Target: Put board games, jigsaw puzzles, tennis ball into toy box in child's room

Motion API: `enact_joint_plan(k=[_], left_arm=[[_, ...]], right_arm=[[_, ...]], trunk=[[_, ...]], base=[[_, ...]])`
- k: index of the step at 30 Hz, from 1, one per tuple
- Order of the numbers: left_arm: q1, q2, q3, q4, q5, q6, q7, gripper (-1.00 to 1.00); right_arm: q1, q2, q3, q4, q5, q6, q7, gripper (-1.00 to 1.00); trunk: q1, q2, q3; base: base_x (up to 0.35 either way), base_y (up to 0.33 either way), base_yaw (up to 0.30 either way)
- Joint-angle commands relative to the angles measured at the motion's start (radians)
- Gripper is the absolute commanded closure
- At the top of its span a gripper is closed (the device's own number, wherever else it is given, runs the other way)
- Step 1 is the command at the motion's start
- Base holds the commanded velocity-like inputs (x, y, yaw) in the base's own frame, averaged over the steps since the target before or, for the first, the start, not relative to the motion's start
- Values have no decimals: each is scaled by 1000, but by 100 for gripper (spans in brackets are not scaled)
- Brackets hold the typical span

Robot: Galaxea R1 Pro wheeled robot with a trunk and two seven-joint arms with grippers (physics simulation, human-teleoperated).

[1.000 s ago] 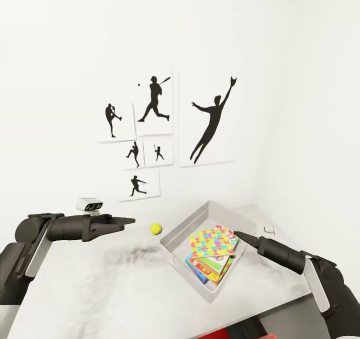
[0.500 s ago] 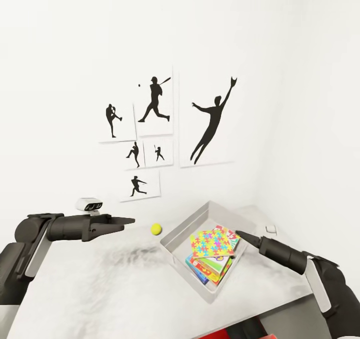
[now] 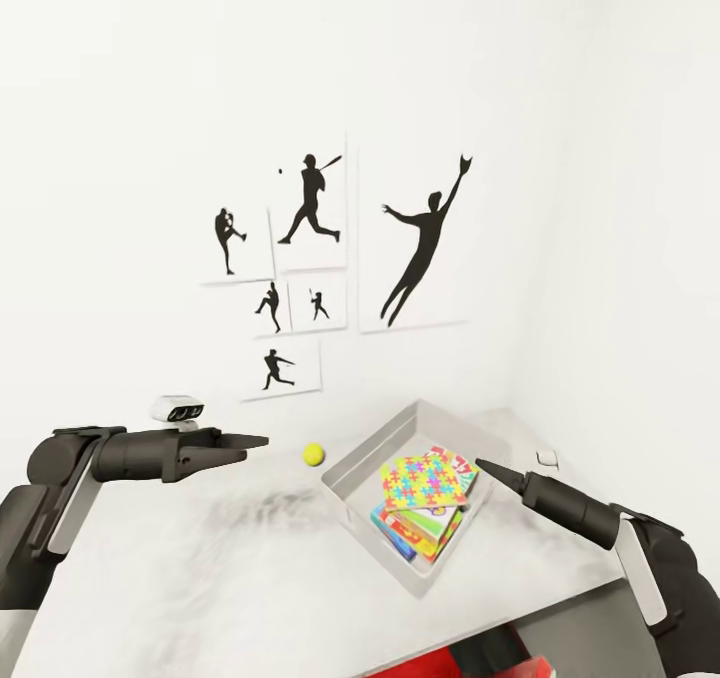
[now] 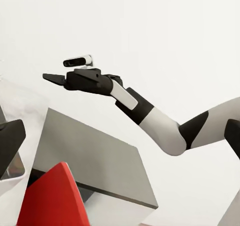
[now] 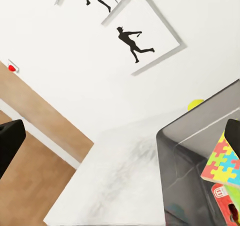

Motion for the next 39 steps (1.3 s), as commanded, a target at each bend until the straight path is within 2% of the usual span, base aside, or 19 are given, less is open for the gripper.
enact_joint_plan(k=[1, 21, 39], left_arm=[[0, 0, 0, 0, 0, 11, -4, -100], [0, 1, 1, 0, 0, 11, -4, -100], [0, 1, 1, 0, 0, 11, -4, -100]], right_arm=[[0, 0, 0, 0, -4, 7, 1, -100], [1, 0, -2, 0, -3, 2, 1, -100], [1, -1, -2, -1, -2, 2, -2, -100]], trunk=[[0, -1, 0], [0, -1, 23], [0, -1, 38]], base=[[-154, 14, 0], [-177, 103, 25], [-93, 254, 243]])
